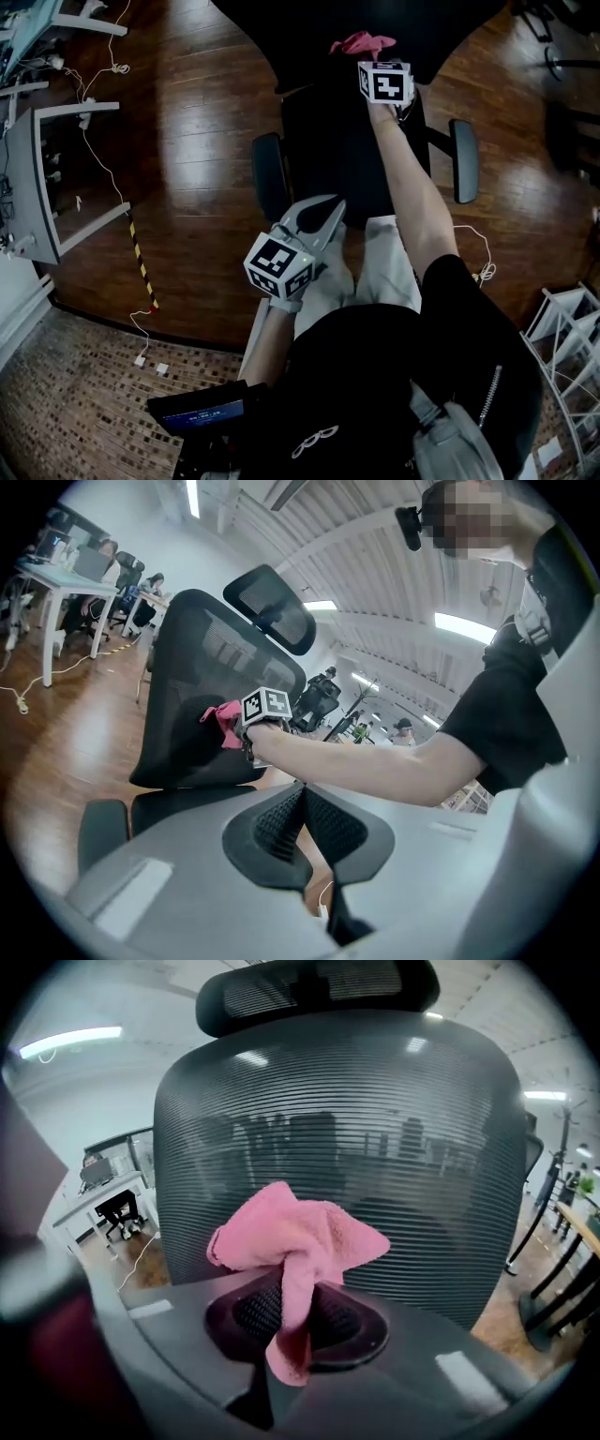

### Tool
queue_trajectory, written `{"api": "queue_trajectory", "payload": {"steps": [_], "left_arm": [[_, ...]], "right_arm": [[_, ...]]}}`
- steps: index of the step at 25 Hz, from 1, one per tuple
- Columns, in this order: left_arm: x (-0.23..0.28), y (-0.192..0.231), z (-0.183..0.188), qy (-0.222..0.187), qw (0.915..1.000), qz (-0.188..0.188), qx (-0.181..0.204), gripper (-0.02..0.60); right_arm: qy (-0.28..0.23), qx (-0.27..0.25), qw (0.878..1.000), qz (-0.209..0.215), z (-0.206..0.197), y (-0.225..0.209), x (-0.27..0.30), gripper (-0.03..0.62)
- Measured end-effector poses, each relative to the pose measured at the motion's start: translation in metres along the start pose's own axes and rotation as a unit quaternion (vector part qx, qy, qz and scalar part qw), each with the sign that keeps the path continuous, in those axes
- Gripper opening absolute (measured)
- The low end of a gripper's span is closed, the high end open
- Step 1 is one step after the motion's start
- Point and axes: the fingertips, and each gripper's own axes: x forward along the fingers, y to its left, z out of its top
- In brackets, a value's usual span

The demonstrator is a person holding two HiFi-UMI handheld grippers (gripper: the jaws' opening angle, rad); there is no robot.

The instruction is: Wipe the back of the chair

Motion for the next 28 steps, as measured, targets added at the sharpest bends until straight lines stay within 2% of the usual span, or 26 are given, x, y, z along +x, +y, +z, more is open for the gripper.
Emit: {"api": "queue_trajectory", "payload": {"steps": [6, 11, 15, 21, 24, 28], "left_arm": [[-0.035, 0.018, 0.001, -0.019, 0.9996, 0.018, -0.009, -0.009], [-0.058, 0.031, 0.008, -0.039, 0.9986, 0.033, -0.012, -0.009], [-0.076, 0.039, 0.014, -0.056, 0.9975, 0.043, -0.009, -0.009], [-0.103, 0.035, 0.030, -0.080, 0.9955, 0.051, -0.003, -0.009], [-0.116, 0.028, 0.038, -0.090, 0.9944, 0.053, 0.009, -0.009], [-0.130, 0.023, 0.051, -0.104, 0.9922, 0.062, 0.029, -0.009]], "right_arm": [[-0.007, -0.044, 0.998, 0.049, 0.025, 0.078, 0.008, 0.046], [-0.019, -0.084, 0.992, 0.096, 0.055, 0.146, 0.016, 0.046], [-0.020, -0.117, 0.985, 0.125, 0.061, 0.184, 0.012, 0.046], [-0.006, -0.131, 0.983, 0.132, 0.053, 0.189, -0.022, 0.046], [0.001, -0.140, 0.980, 0.141, 0.041, 0.187, -0.059, 0.044], [-0.003, -0.179, 0.970, 0.166, 0.025, 0.189, -0.125, 0.046]]}}
